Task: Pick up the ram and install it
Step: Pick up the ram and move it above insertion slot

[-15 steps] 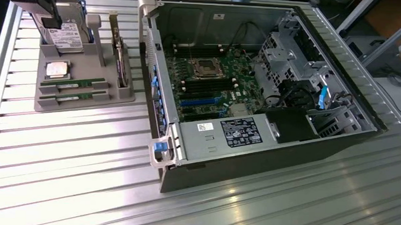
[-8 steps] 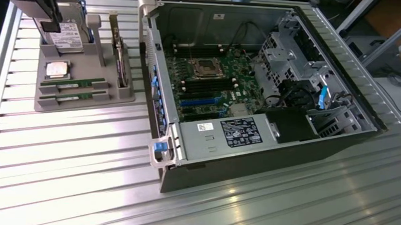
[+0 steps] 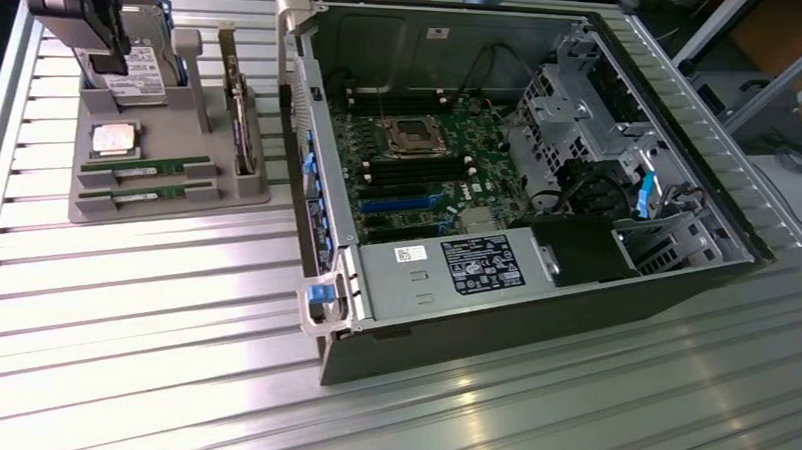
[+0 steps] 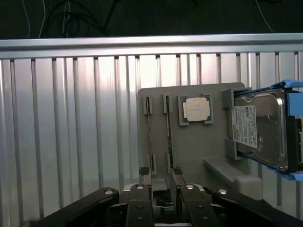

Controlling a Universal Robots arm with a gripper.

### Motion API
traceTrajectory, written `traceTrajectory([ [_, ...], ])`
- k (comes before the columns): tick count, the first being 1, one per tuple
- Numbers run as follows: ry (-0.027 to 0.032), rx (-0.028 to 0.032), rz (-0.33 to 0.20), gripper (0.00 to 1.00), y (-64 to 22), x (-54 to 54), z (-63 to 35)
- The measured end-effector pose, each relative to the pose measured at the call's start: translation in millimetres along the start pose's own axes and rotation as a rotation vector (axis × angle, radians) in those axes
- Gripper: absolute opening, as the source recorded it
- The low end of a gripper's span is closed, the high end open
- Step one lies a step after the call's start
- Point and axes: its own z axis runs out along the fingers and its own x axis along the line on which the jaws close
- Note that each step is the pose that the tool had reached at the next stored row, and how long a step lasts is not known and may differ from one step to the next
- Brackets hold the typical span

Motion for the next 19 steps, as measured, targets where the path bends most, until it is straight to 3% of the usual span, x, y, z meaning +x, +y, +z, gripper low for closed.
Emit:
traceTrajectory([
  [7,0.0018,-0.0057,-0.030,0.30,-6.2,0.0,8.1],
  [19,0.0048,-0.0102,-0.088,0.30,-8.6,0.2,16.6],
])
